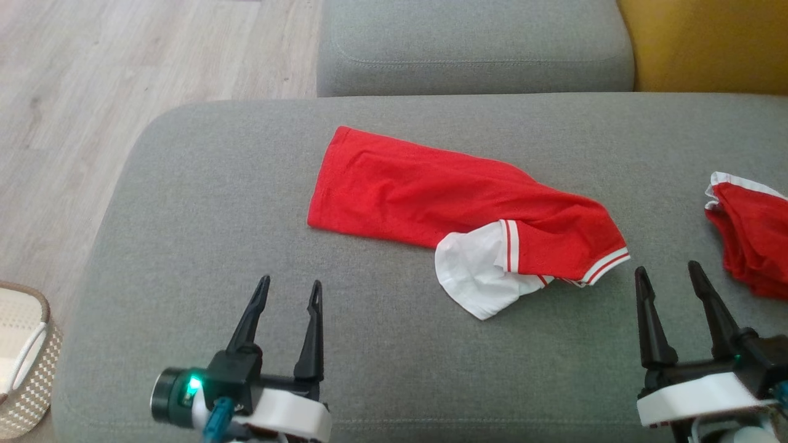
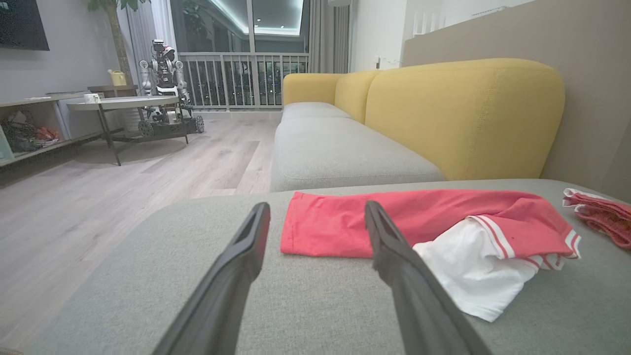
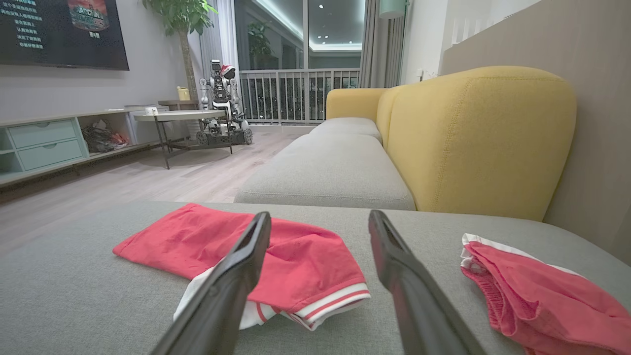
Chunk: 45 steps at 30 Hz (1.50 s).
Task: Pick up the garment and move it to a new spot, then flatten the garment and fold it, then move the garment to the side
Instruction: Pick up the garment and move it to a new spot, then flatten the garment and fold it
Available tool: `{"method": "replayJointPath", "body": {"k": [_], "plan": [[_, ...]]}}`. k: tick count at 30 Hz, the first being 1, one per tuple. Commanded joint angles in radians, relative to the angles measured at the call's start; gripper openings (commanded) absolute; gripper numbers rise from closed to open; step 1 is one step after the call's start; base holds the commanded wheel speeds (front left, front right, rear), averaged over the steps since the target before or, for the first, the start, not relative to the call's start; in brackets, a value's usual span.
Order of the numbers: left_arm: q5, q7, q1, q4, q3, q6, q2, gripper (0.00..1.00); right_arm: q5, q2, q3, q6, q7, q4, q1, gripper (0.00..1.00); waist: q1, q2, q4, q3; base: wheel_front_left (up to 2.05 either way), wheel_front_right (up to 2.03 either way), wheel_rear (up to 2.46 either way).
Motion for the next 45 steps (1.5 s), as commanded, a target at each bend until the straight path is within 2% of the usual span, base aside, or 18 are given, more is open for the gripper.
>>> {"method": "replayJointPath", "body": {"k": [1,9,16,24,28,32,36,39,45], "plan": [[0.007,-0.005,-0.032,-0.025,0.04,-0.006,-0.009,1.0,0.002,-0.009,0.019,0.0,-0.009,-0.029,-0.02,1.0,0.0001,-0.0001,0.0,0.001,0.0,0.0,0.0],[0.021,-0.005,-0.039,0.004,0.04,-0.031,-0.018,1.0,-0.001,-0.009,0.021,0.0,-0.009,-0.033,-0.033,1.0,0.0001,-0.0001,-0.019,0.02,0.0,0.0,0.0],[0.068,-0.005,-0.131,0.1,-0.034,-0.104,-0.019,1.0,-0.009,-0.009,0.027,0.0,-0.009,-0.055,-0.07,1.0,0.0001,-0.0001,-0.085,0.081,0.0,0.0,0.0],[0.127,-0.005,-0.365,0.271,-0.198,-0.183,-0.024,1.0,-0.01,-0.009,0.033,0.0,-0.009,-0.062,-0.141,1.0,0.0001,-0.0001,-0.191,0.203,0.0,0.0,0.0],[0.164,-0.005,-0.489,0.405,-0.292,-0.206,-0.025,1.0,0.007,-0.009,0.04,0.0,-0.009,-0.056,-0.177,1.0,0.0001,-0.0001,-0.243,0.253,0.0,0.0,0.0],[0.159,-0.005,-0.585,0.467,-0.366,-0.189,-0.025,1.0,0.021,-0.009,0.052,0.0,-0.009,-0.054,-0.2,1.0,0.0001,-0.0001,-0.291,0.296,0.0,0.0,0.0],[0.156,-0.005,-0.651,0.496,-0.426,-0.154,-0.025,1.0,0.027,-0.009,0.051,0.0,-0.009,-0.054,-0.214,1.0,0.0001,-0.0001,-0.322,0.327,0.0,0.0,0.0],[0.193,-0.005,-0.686,0.53,-0.463,-0.131,-0.025,1.0,0.029,-0.009,0.051,0.0,-0.009,-0.053,-0.219,1.0,0.0001,-0.0001,-0.333,0.336,0.0,0.0,0.0],[0.242,-0.005,-0.759,0.589,-0.519,-0.056,-0.025,1.0,0.034,-0.009,0.061,0.0,-0.009,-0.049,-0.234,1.0,0.0001,-0.0001,-0.356,0.355,0.0,0.0,0.0]]}}
